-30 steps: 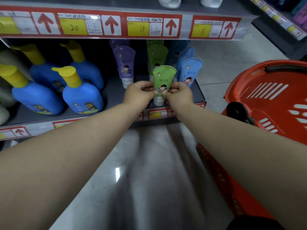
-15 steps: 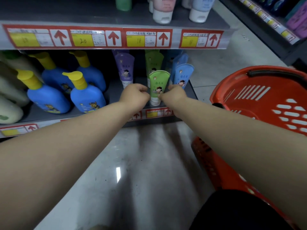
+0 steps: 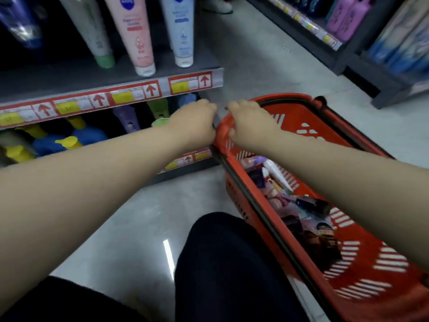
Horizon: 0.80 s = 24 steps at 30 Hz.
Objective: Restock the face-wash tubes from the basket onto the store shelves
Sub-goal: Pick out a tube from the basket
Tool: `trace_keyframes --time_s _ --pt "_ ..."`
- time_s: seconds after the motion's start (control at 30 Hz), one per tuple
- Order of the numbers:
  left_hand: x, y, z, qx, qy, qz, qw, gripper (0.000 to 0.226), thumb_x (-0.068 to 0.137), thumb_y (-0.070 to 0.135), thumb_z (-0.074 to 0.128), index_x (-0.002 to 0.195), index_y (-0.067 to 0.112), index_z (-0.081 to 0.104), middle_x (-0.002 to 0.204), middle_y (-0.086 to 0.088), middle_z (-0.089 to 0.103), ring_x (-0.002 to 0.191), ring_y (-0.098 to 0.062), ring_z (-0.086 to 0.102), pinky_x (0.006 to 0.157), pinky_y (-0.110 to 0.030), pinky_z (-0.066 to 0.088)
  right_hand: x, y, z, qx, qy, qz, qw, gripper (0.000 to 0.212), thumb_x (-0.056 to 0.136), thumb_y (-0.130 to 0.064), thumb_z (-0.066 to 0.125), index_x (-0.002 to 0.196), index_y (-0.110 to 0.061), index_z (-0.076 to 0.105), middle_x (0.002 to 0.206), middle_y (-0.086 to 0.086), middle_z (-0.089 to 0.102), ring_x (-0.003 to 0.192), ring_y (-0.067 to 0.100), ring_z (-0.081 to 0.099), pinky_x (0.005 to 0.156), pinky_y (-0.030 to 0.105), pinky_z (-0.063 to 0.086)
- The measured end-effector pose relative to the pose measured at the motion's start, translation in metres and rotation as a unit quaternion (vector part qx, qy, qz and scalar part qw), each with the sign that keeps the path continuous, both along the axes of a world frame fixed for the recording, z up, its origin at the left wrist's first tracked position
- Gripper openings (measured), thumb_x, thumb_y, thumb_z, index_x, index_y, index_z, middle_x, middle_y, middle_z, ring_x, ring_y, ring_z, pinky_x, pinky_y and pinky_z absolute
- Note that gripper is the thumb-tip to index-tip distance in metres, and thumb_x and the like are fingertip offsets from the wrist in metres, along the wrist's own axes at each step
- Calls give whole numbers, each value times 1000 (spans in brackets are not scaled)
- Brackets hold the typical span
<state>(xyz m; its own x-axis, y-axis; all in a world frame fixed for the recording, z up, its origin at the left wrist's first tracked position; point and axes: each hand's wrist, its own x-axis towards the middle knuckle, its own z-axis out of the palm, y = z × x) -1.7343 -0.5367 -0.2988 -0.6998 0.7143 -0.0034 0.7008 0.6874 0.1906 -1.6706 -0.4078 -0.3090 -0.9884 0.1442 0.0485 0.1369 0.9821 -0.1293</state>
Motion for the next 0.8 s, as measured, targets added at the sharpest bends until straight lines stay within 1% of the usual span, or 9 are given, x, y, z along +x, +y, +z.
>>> trace_keyframes --time_s 0.13,0.27,0.37,0.43,0.5,0.53,0.6,0.7,0.8 --pt "39 68 -8 -30 12 -83 996 36 82 17 52 117 8 54 122 -16 54 114 -35 54 94 -41 43 46 50 -14 29 -30 -38 998 46 80 -21 54 123 -6 47 127 16 51 117 36 48 97 43 40" --pt "69 122 -41 -76 3 -147 986 41 84 29 57 121 12 50 125 -11 52 118 -32 51 98 -39 39 91 91 -44 7 -82 -109 991 49 83 -31 57 125 -8 46 128 14 49 119 36 46 97 43 39" --pt "85 146 -69 -119 -19 -182 976 46 85 31 58 125 14 46 128 -10 48 121 -31 48 98 -42 37 119 111 -69 -9 -124 -145 982 52 87 -36 56 130 -11 43 130 13 48 119 34 45 97 44 40" --pt "93 156 -83 -162 -62 -194 965 48 88 26 56 131 13 41 134 -12 44 122 -31 47 96 -41 39 134 118 -85 -35 -162 -173 971 54 87 -37 56 132 -10 41 128 14 48 117 33 47 93 43 43" --pt "100 163 -96 -226 -111 -208 945 47 91 23 53 134 10 40 135 -13 44 119 -30 49 91 -37 42 147 120 -102 -85 -189 -210 955 47 89 -38 55 126 -9 45 121 13 53 107 32 52 81 38 45" --pt "103 166 -102 -256 -125 -217 934 46 93 22 51 135 8 40 134 -13 46 117 -29 51 89 -34 43 152 119 -112 -110 -203 -228 946 43 90 -37 55 121 -9 47 117 12 56 99 29 55 74 34 43" --pt "110 168 -114 -308 -144 -242 909 46 94 20 49 138 7 39 136 -13 48 118 -28 51 95 -33 44 160 114 -130 -153 -256 -245 923 39 91 -37 55 118 -8 50 112 9 60 85 25 54 67 31 41" --pt "120 164 -121 -378 -177 -275 866 54 94 16 50 145 16 32 143 -8 42 124 -26 47 98 -33 40 169 102 -158 -235 -334 -255 876 37 92 -35 54 118 -9 57 108 9 62 87 25 58 71 31 44" --pt "125 160 -125 -443 -176 -306 824 57 95 19 51 148 19 29 146 -7 39 125 -26 45 98 -33 39 170 93 -180 -225 -368 -247 868 32 94 -37 48 113 -14 60 110 8 65 93 25 62 77 33 51"
